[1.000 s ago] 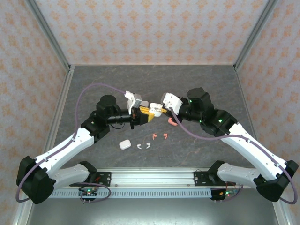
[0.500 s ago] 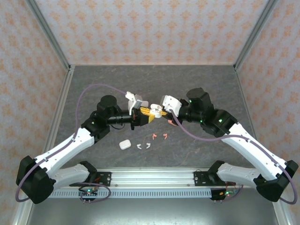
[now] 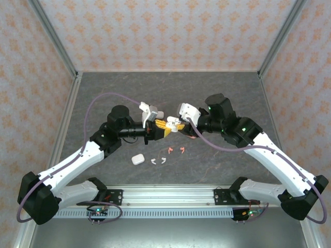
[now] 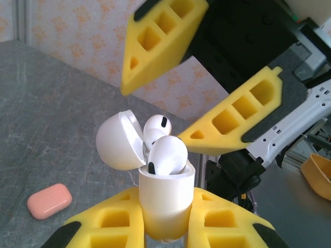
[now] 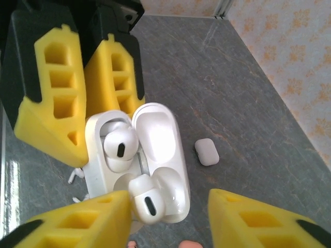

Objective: Insert wireless bluetooth earbuds into charging case

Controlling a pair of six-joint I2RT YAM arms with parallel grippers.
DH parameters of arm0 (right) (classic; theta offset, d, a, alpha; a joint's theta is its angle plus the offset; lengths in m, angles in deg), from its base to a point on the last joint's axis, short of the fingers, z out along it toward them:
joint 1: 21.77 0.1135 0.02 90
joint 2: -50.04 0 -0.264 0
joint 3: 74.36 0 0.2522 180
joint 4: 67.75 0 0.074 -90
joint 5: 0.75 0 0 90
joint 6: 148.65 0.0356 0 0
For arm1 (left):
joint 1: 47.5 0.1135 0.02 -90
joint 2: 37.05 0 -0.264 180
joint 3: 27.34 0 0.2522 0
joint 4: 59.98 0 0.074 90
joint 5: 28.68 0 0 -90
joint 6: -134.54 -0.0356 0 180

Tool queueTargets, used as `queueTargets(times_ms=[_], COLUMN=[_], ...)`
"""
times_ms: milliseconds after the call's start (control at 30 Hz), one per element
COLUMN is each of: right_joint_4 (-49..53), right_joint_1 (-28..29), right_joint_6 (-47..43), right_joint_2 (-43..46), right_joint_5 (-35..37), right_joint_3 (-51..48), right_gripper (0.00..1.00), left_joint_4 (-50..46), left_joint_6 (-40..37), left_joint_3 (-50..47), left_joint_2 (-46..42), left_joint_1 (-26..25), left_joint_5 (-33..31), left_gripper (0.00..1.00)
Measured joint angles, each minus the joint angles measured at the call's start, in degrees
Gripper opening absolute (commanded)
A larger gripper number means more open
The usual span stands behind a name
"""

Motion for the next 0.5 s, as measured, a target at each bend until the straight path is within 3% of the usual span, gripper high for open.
queueTargets(times_ms=[133, 233, 500], right_joint_4=[0.04, 0.07, -2.67], right_joint_1=[-0.22, -0.70, -7.58], right_joint_6=[1.68, 3.08, 14.03], right_joint_2=[0.15, 0.74, 3.39], right_joint_5=[-1.99, -4.28, -8.20], right_joint_3=[1.11, 1.22, 1.22], right_gripper=[0.73, 0.80, 1.00], left_joint_4=[0.39, 1.20, 2.56], left_joint_6=[-0.50, -0.50, -0.50], left_joint_3=[-0.02, -0.11, -0.66], left_joint_2=[-0.17, -0.22, -1.70], left_joint_1=[-0.26, -0.24, -0.26], left_joint_5=[-0.98, -1.92, -4.07], left_gripper=[0.00, 0.00, 0.00])
